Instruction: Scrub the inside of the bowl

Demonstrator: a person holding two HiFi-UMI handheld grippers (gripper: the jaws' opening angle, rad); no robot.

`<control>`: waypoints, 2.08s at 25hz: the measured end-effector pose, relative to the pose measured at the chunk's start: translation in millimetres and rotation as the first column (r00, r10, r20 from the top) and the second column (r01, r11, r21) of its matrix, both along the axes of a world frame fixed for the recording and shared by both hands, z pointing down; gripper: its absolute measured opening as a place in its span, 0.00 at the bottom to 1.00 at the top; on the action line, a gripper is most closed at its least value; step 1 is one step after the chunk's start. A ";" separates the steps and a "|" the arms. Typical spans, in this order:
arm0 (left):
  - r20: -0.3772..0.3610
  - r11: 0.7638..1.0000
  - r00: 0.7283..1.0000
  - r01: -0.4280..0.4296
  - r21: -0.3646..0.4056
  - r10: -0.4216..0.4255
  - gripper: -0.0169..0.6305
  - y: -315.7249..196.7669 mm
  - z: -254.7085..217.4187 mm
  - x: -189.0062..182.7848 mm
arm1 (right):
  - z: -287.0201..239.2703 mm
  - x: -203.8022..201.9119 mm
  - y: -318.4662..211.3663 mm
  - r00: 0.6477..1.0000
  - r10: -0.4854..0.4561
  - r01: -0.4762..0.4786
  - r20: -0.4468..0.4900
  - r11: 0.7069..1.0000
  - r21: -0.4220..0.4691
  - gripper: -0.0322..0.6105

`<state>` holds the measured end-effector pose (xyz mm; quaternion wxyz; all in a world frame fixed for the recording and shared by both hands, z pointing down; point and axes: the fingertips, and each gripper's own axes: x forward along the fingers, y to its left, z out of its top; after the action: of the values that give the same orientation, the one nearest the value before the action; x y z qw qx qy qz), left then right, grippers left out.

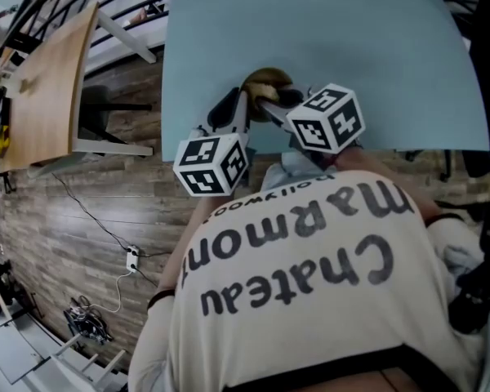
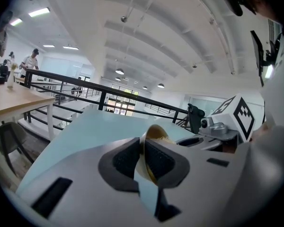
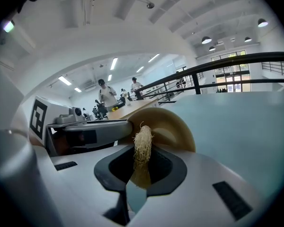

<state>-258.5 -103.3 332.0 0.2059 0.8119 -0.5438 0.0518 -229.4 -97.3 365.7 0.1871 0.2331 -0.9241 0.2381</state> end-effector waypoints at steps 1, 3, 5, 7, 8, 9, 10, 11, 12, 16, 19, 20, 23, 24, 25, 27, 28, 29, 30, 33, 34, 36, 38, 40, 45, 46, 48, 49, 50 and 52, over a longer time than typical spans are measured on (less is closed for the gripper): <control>0.004 1.000 1.000 0.000 -0.004 0.000 0.07 -0.9 1.1 -0.3 | 3.0 1.4 -4.3 1.000 0.021 -0.021 -0.011 1.000 0.001 0.15; 0.019 1.000 1.000 -0.011 -0.007 0.011 0.08 -1.4 2.7 2.7 | 9.7 6.6 -13.8 0.997 0.067 -0.067 -0.036 0.998 -0.006 0.15; 0.038 0.999 0.999 -0.035 -0.002 0.035 0.08 -1.6 2.9 9.1 | 14.4 12.7 -21.5 0.993 0.110 -0.111 -0.044 0.994 -0.022 0.14; 0.058 0.998 0.997 -0.054 0.008 0.054 0.09 -3.5 2.2 14.2 | 15.8 17.1 -26.3 0.989 0.144 -0.146 -0.039 0.989 -0.032 0.15; 0.067 0.998 0.996 -0.059 0.012 0.058 0.09 -4.9 2.2 15.8 | 15.7 18.7 -28.0 0.987 0.158 -0.160 -0.039 0.987 -0.031 0.15; 0.072 0.998 0.996 -0.060 0.013 0.059 0.09 -6.0 2.6 17.0 | 15.6 20.4 -29.5 0.984 0.171 -0.173 -0.044 0.985 -0.027 0.15; 0.076 0.998 0.995 -0.059 0.011 0.058 0.08 -6.7 3.6 17.9 | 15.9 22.0 -30.8 0.982 0.184 -0.186 -0.050 0.982 -0.022 0.15; 0.082 0.998 0.995 -0.055 0.009 0.054 0.08 -7.0 5.1 18.5 | 16.6 23.9 -31.7 0.979 0.198 -0.199 -0.056 0.980 -0.019 0.15; 0.089 0.999 0.995 -0.050 0.005 0.049 0.08 -7.0 7.2 18.5 | 17.7 26.1 -32.4 0.975 0.212 -0.213 -0.060 0.977 -0.019 0.15; 0.097 1.000 0.995 -0.021 -0.021 0.023 0.08 -6.4 16.9 14.4 | 23.6 37.7 -35.2 0.959 0.268 -0.271 -0.088 0.962 -0.022 0.15; 0.100 1.000 0.995 -0.002 -0.031 0.005 0.08 -6.2 20.7 9.8 | 30.9 47.8 -34.8 0.947 0.298 -0.303 -0.118 0.952 -0.031 0.15; 0.101 0.999 0.995 0.001 -0.034 0.002 0.09 -5.9 22.3 9.4 | 33.9 51.7 -34.1 0.943 0.309 -0.315 -0.123 0.948 -0.041 0.15; 0.103 0.999 0.995 0.000 -0.043 0.005 0.09 -4.5 28.6 11.1 | 37.2 57.1 -29.5 0.940 0.325 -0.332 -0.104 0.941 -0.064 0.15; 0.101 0.999 0.995 -0.002 -0.048 0.007 0.09 -4.4 30.9 12.1 | 34.6 54.9 -27.5 0.945 0.317 -0.323 -0.083 0.944 -0.063 0.15; 0.094 0.998 0.995 -0.005 -0.055 0.010 0.08 -4.3 33.2 13.0 | 30.8 50.3 -24.7 0.953 0.298 -0.301 -0.056 0.952 -0.060 0.15; 0.074 0.998 0.997 -0.010 -0.070 0.015 0.07 -3.5 37.0 15.2 | 26.3 37.3 -15.2 0.971 0.236 -0.237 -0.020 0.970 -0.058 0.15; 0.064 0.997 0.998 -0.012 -0.073 0.016 0.07 -3.2 37.6 16.9 | 27.1 31.9 -9.5 0.979 0.205 -0.206 -0.017 0.977 -0.060 0.15; 0.057 0.997 0.998 -0.013 -0.071 0.017 0.07 -3.4 37.1 18.9 | 29.1 28.4 -4.3 0.983 0.180 -0.181 -0.020 0.981 -0.066 0.15; 0.054 0.998 0.998 -0.015 -0.067 0.019 0.07 -4.1 35.8 20.9 | 31.4 26.8 -0.4 0.986 0.163 -0.164 -0.023 0.984 -0.072 0.15; 0.044 0.998 0.999 -0.028 -0.059 0.031 0.07 -6.0 31.4 26.0 | 36.5 30.6 0.2 0.987 0.157 -0.160 -0.045 0.984 -0.077 0.15; 0.040 0.998 0.998 -0.036 -0.057 0.038 0.07 -5.7 30.4 27.9 | 38.4 34.8 -3.0 0.984 0.169 -0.174 -0.060 0.982 -0.073 0.15; 0.043 0.997 0.997 -0.055 -0.045 0.057 0.07 -4.2 28.2 33.6 | 42.4 45.5 -11.1 0.974 0.209 -0.215 -0.083 0.974 -0.074 0.15; 0.062 0.997 0.996 -0.069 -0.029 0.070 0.08 -3.3 25.6 38.8 | 44.3 55.9 -17.6 0.962 0.254 -0.261 -0.100 0.963 -0.073 0.15; 0.071 0.998 0.995 -0.065 -0.020 0.066 0.08 -4.4 24.2 39.6 | 44.4 66.3 -22.3 0.948 0.294 -0.302 -0.119 0.952 -0.054 0.15; 0.062 0.998 0.996 -0.062 -0.023 0.063 0.09 -7.1 25.3 44.0 | 45.7 89.7 -30.7 0.922 0.367 -0.377 -0.126 0.924 -0.062 0.15; 0.063 0.998 0.996 -0.062 -0.022 0.063 0.09 -7.5 25.2 45.6 | 45.0 92.4 -31.7 0.919 0.374 -0.383 -0.125 0.921 -0.066 0.15; 0.066 0.998 0.996 -0.059 -0.024 0.060 0.09 -9.3 25.6 47.1 | 43.2 94.6 -32.0 0.918 0.376 -0.385 -0.124 0.920 -0.068 0.15; 0.067 0.998 0.996 -0.056 -0.028 0.058 0.09 -9.8 26.5 46.9 | 42.6 93.4 -30.6 0.921 0.369 -0.379 -0.122 0.923 -0.070 0.15; 0.066 0.998 0.996 -0.054 -0.034 0.056 0.09 -9.6 27.7 46.4 | 42.1 90.2 -27.9 0.927 0.356 -0.366 -0.117 0.928 -0.073 0.15; 0.065 0.998 0.997 -0.049 -0.044 0.052 0.09 -8.9 30.1 45.8 | 40.1 78.2 -20.1 0.947 0.306 -0.313 -0.095 0.946 -0.080 0.15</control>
<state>-212.7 -112.1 362.1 0.2034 0.8188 -0.5283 0.0953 -151.3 -117.3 405.8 0.1959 0.3758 -0.8553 0.2982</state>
